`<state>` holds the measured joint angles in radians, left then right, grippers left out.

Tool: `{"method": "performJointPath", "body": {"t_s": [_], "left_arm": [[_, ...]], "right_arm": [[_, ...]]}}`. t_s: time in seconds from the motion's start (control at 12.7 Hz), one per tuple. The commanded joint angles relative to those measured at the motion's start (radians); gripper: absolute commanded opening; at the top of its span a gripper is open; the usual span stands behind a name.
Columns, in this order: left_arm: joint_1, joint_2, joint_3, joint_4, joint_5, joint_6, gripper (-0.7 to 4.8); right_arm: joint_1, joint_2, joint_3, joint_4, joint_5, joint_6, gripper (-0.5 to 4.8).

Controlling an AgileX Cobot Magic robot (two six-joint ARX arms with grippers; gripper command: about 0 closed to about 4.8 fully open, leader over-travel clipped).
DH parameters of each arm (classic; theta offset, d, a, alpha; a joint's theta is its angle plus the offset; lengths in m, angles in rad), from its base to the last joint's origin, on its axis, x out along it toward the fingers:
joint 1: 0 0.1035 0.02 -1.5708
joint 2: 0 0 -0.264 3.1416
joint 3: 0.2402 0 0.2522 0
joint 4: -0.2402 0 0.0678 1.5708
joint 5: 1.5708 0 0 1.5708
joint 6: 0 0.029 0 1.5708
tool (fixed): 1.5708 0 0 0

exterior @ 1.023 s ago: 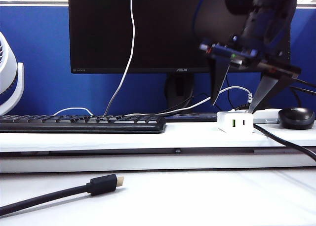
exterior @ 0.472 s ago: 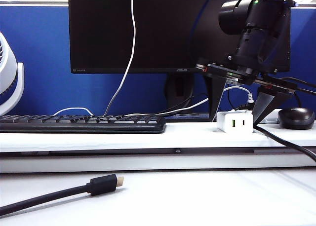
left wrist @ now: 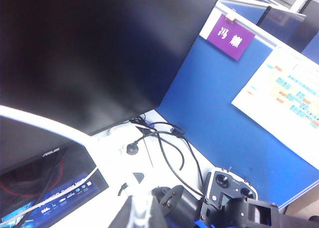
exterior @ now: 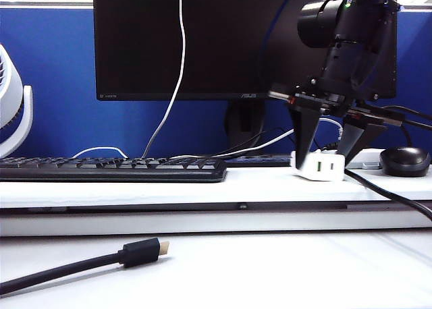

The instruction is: Pick up the Type-C charging cable and the charging base, insert one end of the Type-C charger into the corresponding slot on the base, and finally place the plugged-in charger back on the table.

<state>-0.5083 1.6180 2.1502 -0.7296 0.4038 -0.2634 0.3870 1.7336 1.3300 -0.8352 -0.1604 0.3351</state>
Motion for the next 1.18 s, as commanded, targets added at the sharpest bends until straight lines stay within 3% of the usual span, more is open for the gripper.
{"method": "performJointPath", "body": {"t_s": [0.08, 0.39, 0.55, 0.87, 1.02, 1.18], "left_arm": [[0.0, -0.006, 0.004, 0.009, 0.005, 0.0, -0.06], [0.0, -0.008, 0.004, 0.005, 0.005, 0.001, -0.06], [0.0, -0.011, 0.004, 0.011, 0.004, 0.001, -0.06], [0.0, -0.037, 0.004, 0.078, 0.004, 0.001, -0.06], [0.0, -0.054, 0.004, 0.105, 0.004, 0.002, -0.06], [0.0, -0.075, 0.004, 0.15, 0.005, 0.02, -0.06]], "right_arm": [[-0.002, 0.007, 0.006, 0.019, -0.226, -0.023, -0.01], [-0.002, 0.006, 0.048, 0.116, -0.605, -0.021, -0.01], [-0.002, 0.005, 0.079, 0.149, -0.716, -0.001, -0.01], [-0.014, -0.004, 0.223, 0.382, -0.874, 0.336, -0.01], [-0.015, -0.028, 0.281, 0.586, -0.897, 0.518, -0.01], [-0.016, -0.055, 0.324, 0.886, -0.896, 0.804, -0.01]]}}
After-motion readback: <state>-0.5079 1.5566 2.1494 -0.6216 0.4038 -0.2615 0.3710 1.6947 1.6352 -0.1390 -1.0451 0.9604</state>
